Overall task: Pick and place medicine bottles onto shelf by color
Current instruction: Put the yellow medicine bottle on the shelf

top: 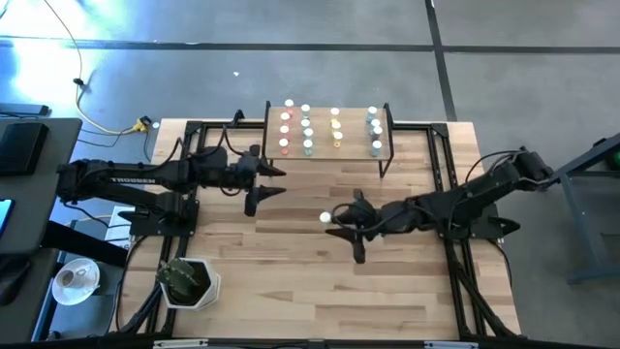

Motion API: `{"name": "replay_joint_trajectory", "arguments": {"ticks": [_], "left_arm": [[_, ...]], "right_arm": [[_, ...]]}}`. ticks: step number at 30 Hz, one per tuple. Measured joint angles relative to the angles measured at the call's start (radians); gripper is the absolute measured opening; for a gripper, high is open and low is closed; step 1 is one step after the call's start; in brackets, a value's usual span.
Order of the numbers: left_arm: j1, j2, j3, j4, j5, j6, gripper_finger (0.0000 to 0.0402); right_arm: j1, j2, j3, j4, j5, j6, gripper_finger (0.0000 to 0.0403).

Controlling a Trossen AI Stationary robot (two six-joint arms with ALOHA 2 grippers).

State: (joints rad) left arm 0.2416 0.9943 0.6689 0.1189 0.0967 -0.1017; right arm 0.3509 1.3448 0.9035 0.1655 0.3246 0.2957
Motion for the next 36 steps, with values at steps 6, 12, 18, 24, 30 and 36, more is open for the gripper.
{"name": "replay_joint_trajectory", "arguments": {"ticks": [6,12,18,24,30,36], "left_arm": [[-0.05,0.038,0.001,0.114,-0.01,0.0,0.0223],[-0.112,0.139,0.001,0.293,-0.011,0.0,0.0223],[-0.157,0.247,0.001,0.493,-0.011,0.01,0.0223],[-0.174,0.327,0.001,0.621,-0.011,0.007,0.0223],[-0.192,0.392,0.025,0.652,-0.01,0.0,0.0223],[-0.211,0.449,0.091,0.655,0.0,-0.001,0.0223]], "right_arm": [[-0.048,-0.005,0.0,0.11,-0.079,-0.163,0.0085],[-0.079,-0.005,0.0,0.154,-0.12,-0.225,0.0085],[-0.083,-0.005,0.0,0.154,-0.121,-0.225,0.0085],[-0.088,-0.004,0.0,0.153,-0.124,-0.226,0.0085],[-0.09,-0.004,0.0,0.15,-0.123,-0.226,0.0085],[-0.09,-0.004,0.0,0.125,-0.123,-0.226,0.0085]]}}
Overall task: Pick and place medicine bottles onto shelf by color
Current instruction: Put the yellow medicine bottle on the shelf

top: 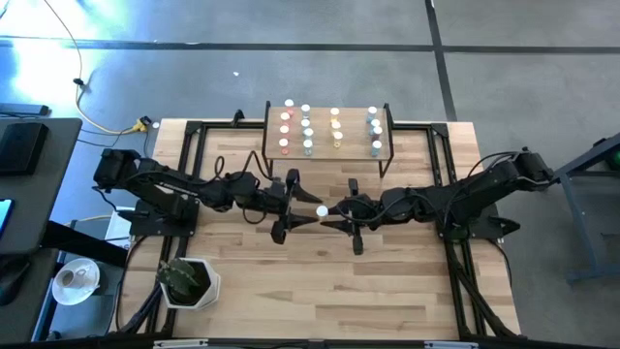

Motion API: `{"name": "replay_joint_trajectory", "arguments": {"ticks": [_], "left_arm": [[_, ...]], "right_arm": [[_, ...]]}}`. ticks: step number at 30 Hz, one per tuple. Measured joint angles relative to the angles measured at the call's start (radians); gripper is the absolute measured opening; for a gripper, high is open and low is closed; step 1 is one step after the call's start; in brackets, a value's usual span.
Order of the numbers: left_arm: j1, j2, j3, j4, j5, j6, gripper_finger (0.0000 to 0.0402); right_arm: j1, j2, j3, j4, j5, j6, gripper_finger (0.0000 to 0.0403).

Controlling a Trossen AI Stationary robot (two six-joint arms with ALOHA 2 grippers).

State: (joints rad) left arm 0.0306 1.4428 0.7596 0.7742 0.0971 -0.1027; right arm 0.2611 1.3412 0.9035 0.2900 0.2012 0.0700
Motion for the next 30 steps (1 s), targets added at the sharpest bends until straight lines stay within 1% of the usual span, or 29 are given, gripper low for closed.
{"name": "replay_joint_trajectory", "arguments": {"ticks": [12,19,24,30], "left_arm": [[-0.001,0.009,0.055,-0.022,-0.003,-0.018,0.0223],[-0.001,0.009,0.055,-0.035,-0.003,-0.018,0.0223],[0.004,0.009,0.055,-0.029,-0.003,-0.061,0.0223],[0.006,0.009,0.055,-0.029,-0.003,-0.062,0.0223]], "right_arm": [[0.0,0.001,-0.001,0.012,0.003,-0.006,0.0085],[0.0,0.001,-0.001,0.038,0.009,-0.011,0.0085],[-0.012,0.001,-0.001,0.059,0.015,-0.008,0.0085],[-0.024,0.001,-0.001,0.068,0.016,-0.008,0.0085]]}}
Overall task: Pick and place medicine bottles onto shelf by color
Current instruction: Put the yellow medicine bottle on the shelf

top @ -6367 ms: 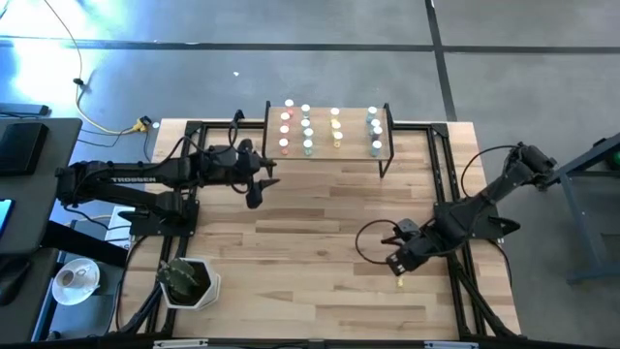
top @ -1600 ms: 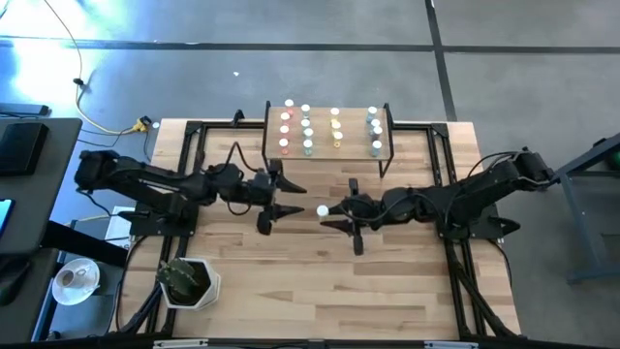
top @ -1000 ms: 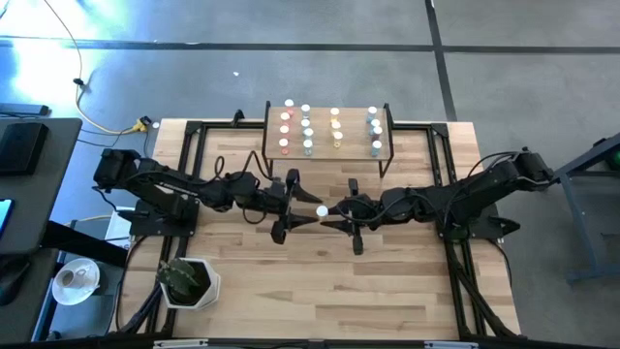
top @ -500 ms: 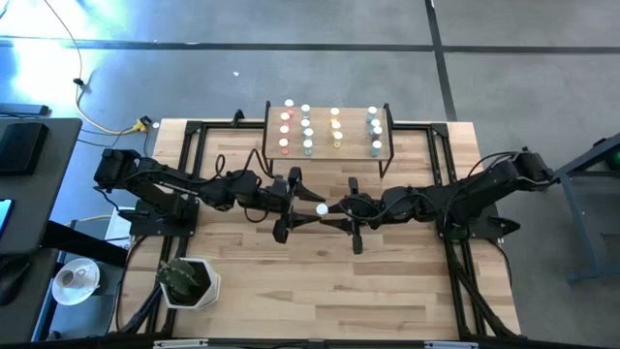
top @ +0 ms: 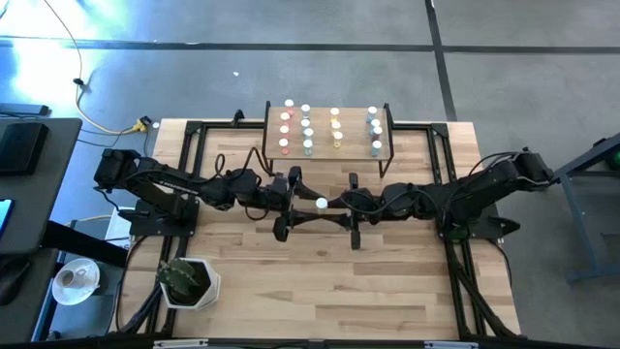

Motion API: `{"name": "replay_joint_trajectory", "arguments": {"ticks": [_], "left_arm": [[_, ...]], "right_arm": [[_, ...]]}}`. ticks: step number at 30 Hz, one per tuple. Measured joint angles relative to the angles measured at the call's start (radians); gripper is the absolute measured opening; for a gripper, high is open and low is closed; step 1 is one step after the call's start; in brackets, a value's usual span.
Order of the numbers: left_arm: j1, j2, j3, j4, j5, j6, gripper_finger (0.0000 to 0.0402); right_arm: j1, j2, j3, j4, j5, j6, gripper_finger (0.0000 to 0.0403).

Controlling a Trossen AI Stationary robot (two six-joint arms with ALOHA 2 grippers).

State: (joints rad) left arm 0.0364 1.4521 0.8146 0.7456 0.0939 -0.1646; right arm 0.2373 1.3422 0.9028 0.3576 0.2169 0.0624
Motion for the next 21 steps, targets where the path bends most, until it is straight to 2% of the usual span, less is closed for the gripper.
{"name": "replay_joint_trajectory", "arguments": {"ticks": [7,21], "left_arm": [[0.0,0.0,0.0,0.008,0.0,0.011,0.0214],[0.0,0.0,0.0,0.015,0.01,0.019,0.0122]], "right_arm": [[-0.002,0.0,0.0,-0.001,-0.017,0.008,0.0085],[-0.008,0.022,0.0,0.001,-0.019,0.008,0.0085]]}}
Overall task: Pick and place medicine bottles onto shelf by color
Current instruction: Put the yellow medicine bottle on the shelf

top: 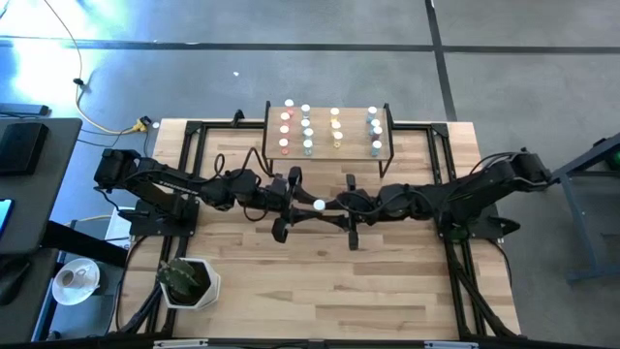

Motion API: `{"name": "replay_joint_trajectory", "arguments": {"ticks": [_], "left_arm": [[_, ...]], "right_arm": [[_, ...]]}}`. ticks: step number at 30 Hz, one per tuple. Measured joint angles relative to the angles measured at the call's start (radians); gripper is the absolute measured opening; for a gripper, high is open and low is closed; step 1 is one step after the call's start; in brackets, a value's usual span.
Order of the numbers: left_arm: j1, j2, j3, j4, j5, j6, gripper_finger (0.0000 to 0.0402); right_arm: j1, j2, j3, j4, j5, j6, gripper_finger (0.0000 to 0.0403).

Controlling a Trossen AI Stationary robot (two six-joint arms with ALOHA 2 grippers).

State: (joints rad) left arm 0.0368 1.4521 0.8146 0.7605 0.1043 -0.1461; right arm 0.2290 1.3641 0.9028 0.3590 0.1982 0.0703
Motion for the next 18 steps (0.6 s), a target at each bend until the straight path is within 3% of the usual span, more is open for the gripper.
{"name": "replay_joint_trajectory", "arguments": {"ticks": [18], "left_arm": [[0.0,-0.003,0.002,-0.029,-0.002,0.001,0.0102]], "right_arm": [[-0.009,0.012,-0.001,0.019,-0.006,-0.001,0.0085]]}}
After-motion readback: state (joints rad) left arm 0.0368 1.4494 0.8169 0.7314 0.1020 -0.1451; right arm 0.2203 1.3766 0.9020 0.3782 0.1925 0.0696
